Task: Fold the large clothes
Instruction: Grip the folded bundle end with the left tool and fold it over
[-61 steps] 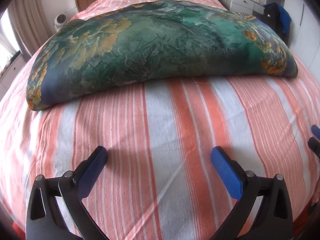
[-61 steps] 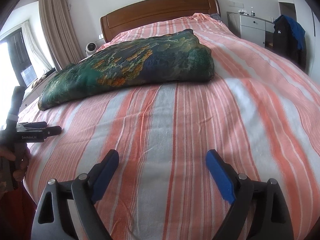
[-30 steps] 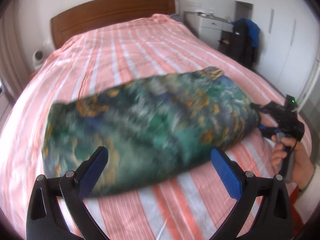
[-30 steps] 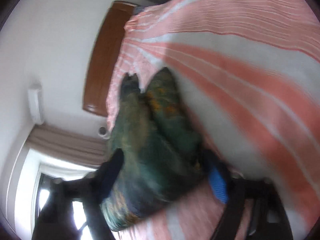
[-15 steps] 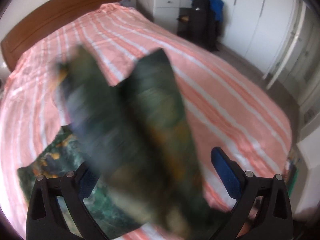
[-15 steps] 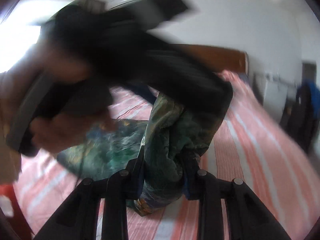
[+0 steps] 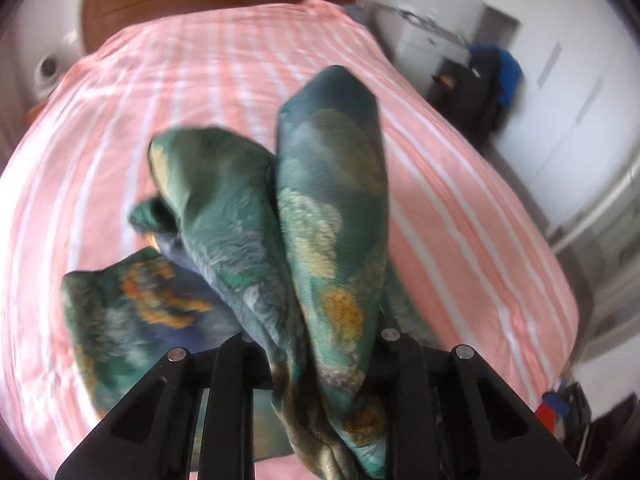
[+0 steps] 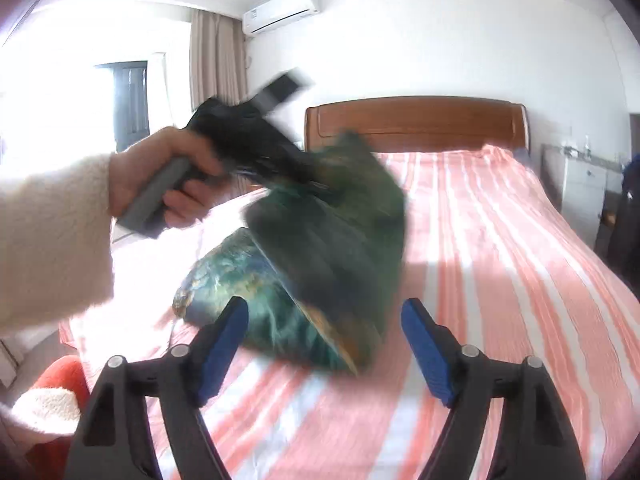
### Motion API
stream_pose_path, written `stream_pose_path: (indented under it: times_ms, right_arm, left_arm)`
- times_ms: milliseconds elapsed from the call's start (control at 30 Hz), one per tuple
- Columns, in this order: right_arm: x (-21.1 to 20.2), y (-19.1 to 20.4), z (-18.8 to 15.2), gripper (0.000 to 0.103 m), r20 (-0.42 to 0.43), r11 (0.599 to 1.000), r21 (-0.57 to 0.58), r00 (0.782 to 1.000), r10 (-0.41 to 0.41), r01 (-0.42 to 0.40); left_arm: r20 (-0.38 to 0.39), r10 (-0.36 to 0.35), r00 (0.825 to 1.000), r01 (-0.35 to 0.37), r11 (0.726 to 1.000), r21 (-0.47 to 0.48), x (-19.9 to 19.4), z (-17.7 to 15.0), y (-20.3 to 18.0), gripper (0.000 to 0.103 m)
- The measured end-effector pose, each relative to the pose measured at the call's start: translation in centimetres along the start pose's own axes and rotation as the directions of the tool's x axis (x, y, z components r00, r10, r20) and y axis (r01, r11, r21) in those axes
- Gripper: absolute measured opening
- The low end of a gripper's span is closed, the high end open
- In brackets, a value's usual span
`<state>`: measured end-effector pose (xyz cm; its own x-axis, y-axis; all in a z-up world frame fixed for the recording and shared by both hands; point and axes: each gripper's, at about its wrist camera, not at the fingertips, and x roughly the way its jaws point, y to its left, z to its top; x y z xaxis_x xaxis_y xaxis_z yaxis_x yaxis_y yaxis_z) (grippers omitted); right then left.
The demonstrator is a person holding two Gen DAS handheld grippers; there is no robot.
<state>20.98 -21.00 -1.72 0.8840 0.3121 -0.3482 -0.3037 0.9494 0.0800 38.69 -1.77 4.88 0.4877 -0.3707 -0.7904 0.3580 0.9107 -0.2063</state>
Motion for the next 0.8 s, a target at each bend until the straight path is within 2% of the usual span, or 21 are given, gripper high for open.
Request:
stream_pose_path:
  times_ms: [167,300,433,533,600,667,700,767,800]
  right_arm:
    - [-0.3,-1.7,-5.1,0.079,-0.134,0.996,0.079,0.991,-0.021,0.031]
    - [1.4,-2.1,-7.6,0.079,-0.224,0.99,0.142,0.975,0.008,0.025]
    - [1.7,-2.0,-9.1,0.079,-0.271,0.987,0.163,0.962,0.035,0.01]
    - [1.5,-0.9,-10.3,0.079,-0.297,0.989,0.146,0.954,0.034,0.01]
    - [1.7,-0.5,-11.3,0.079,-0.314,0.989,0.147,0.949,0.036,0.011]
    - [1.9,-0.1,-11.5,0.079,-0.322,0.988,0.153,0.946,0.042,0.008]
    - [2.0,-0.2,-11.6,0.079,-0.322,0.988,0.154,0.946,0.041,0.009]
    - [1.3,0.0,-11.4,0.079,-0.314,0.988,0.154,0.949,0.04,0.009]
    - [1.0,-0.1,-11.4,0.079,-0.309,0.988,0.153,0.95,0.039,0.01]
  left_arm:
    - [0.03,-0.002,1.0,0.008,0.982,-0.187,-2.5,-4.0,11.7,0.023]
    - [0.008,0.052,0.999,-0.047,0.949,-0.312,-1.2,-8.2,17.7,0.023]
    - [-0.02,0.03,0.999,-0.035,0.92,-0.391,1.9,-12.0,21.1,0.025]
    - [0.0,0.021,1.0,-0.019,0.913,-0.407,3.9,-13.4,21.5,0.029]
    - [0.015,-0.003,1.0,0.009,0.893,-0.45,4.2,-14.1,22.4,0.033]
    - [0.039,-0.034,0.999,0.048,0.878,-0.477,3.5,-14.2,23.2,0.046]
    - [0.051,-0.051,0.997,0.069,0.872,-0.485,3.1,-14.1,23.8,0.05]
    - [0.081,-0.054,0.995,0.087,0.864,-0.497,1.2,-14.7,25.2,0.066]
    - [0.09,-0.046,0.995,0.084,0.863,-0.497,0.5,-14.7,25.1,0.069]
